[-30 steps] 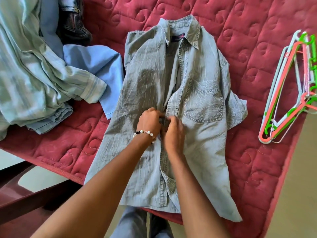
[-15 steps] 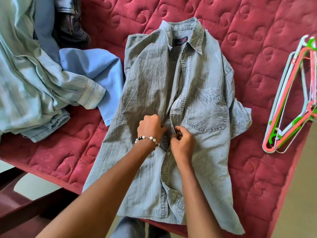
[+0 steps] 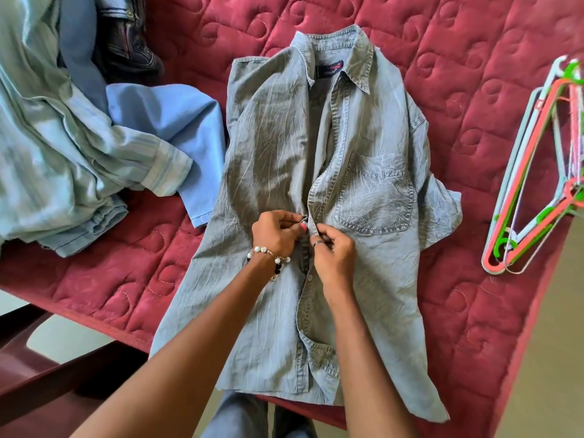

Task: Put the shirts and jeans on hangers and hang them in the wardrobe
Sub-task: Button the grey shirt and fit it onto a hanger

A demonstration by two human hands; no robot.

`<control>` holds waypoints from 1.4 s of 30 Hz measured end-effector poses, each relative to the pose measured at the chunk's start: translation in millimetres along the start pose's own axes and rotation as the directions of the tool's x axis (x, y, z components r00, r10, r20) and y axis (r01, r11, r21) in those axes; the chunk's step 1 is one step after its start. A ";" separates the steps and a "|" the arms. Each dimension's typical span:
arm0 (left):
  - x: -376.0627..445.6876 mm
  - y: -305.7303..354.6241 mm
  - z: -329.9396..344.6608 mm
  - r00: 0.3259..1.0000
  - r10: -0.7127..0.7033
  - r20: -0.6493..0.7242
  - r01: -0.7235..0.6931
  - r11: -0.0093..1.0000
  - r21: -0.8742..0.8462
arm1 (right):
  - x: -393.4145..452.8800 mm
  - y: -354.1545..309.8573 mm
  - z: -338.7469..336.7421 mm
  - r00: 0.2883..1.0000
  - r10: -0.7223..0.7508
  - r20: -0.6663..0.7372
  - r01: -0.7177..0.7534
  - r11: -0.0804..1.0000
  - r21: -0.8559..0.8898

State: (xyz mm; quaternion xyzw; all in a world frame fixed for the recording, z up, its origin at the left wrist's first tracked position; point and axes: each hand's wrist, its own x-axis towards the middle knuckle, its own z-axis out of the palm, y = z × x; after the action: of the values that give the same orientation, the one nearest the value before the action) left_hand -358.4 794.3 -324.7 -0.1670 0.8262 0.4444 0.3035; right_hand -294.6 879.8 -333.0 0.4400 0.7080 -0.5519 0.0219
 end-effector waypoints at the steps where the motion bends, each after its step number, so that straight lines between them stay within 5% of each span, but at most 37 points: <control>1: -0.3 0.8 0.2 1.000 -0.012 -0.008 0.012 1.000 0.027 | 0.2 -0.1 -0.7 0.998 0.059 0.004 -0.059 0.993 0.105; 4: 0.8 2.6 0.1 0.998 -0.055 -0.016 0.055 0.998 0.036 | 0.7 -1.9 -2.3 0.978 0.203 0.044 -0.206 0.925 0.319; 7: 0.8 3.0 -0.5 0.998 -0.047 0.046 0.044 0.997 0.062 | 2.2 0.4 -3.1 0.975 0.197 0.099 -0.220 0.909 0.353; 19: -8.4 6.4 1.0 0.996 -0.068 -0.049 0.070 0.996 0.046 | 9.1 1.2 -7.4 0.994 -0.069 0.087 0.073 0.996 -0.046; 25: -6.3 9.6 -1.5 0.994 -0.084 -0.067 0.087 0.995 0.041 | 21.0 -0.7 -17.5 0.957 0.009 0.291 -0.011 1.000 0.006; 30: -3.5 11.7 -4.4 0.996 -0.090 -0.027 0.092 0.992 0.084 | 30.4 -7.2 -12.7 0.943 0.048 0.328 -0.035 0.998 -0.046; 38: -4.1 20.0 -2.7 0.992 -0.127 -0.027 0.129 0.987 0.092 | 26.0 0.5 -9.8 0.975 -0.040 0.218 0.061 0.994 -0.090; 42: -5.4 22.9 1.2 0.990 -0.143 -0.010 0.143 0.985 0.097 | 18.7 1.8 -3.5 0.966 -0.209 0.149 0.231 0.962 -0.147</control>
State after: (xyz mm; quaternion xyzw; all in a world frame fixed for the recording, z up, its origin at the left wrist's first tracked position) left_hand -366.4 808.0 -307.2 -0.2115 0.8333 0.3803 0.3410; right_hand -303.3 893.8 -342.7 0.3177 0.7924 -0.5189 0.0431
